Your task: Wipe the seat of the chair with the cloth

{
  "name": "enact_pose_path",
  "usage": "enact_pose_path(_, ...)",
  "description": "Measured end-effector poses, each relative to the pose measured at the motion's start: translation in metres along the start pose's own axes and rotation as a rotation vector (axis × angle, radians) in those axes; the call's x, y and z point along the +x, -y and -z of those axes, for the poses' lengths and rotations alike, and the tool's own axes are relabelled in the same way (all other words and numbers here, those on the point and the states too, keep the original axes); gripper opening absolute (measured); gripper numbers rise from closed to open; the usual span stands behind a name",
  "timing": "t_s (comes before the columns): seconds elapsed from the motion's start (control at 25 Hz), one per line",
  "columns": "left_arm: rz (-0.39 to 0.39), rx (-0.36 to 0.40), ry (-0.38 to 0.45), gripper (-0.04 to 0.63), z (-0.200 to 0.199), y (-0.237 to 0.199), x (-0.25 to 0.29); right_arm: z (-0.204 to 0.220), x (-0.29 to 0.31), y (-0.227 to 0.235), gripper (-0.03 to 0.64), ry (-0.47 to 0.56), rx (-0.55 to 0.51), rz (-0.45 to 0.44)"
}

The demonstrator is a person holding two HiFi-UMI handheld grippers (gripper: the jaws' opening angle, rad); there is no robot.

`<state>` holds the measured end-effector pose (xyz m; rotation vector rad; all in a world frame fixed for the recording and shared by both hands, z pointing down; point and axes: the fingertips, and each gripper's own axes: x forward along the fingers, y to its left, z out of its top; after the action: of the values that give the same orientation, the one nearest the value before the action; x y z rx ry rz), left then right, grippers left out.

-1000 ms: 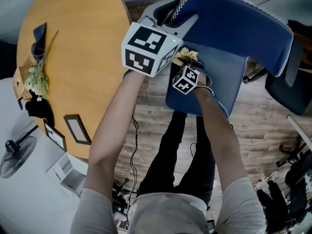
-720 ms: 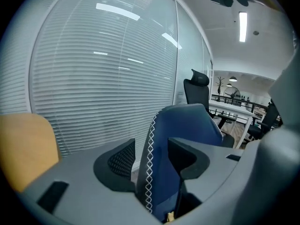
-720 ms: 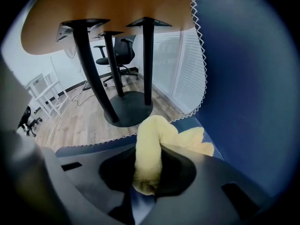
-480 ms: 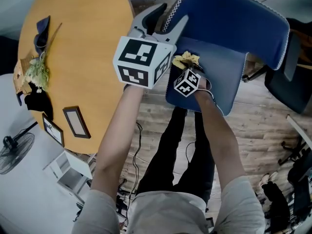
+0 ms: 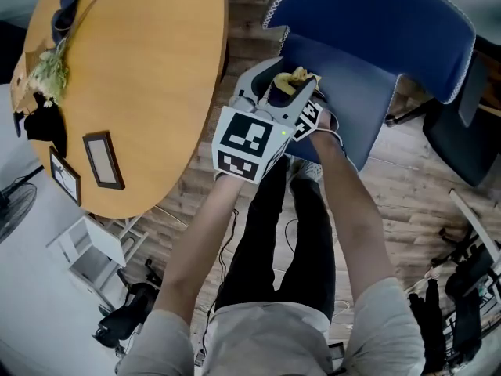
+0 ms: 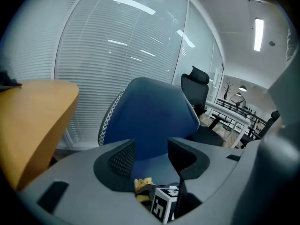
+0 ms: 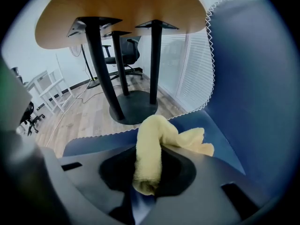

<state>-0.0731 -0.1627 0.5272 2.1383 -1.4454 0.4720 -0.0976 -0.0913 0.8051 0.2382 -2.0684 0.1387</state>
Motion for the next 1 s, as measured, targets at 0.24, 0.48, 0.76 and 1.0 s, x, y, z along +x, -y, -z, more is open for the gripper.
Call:
enact_pose_path(0.24,-0.069,-0.072,-0.054,0.233,0.058,0.006,-0.024,0.010,-0.008,-0.019,0.080,0.011,-0.023,-0.016)
enact_pose_path(0.48,-0.134,-0.114,-0.069,0.232,0.092,0.000,-0.053,0.026,-0.001,-0.026,0.077,-0.004,-0.057,-0.006)
enact_pose_path(0.76,-0.176,-0.169,-0.103,0.232,0.135,-0.006,-0.087,0.027,-0.009,-0.039,0.075,0.025,-0.056,0.024)
enact_pose_path(1.0,-0.179,-0.186,-0.125,0.232,0.161,-0.006,-0.104,0.029,-0.009,-0.044,0.075,0.024,-0.041,0.065)
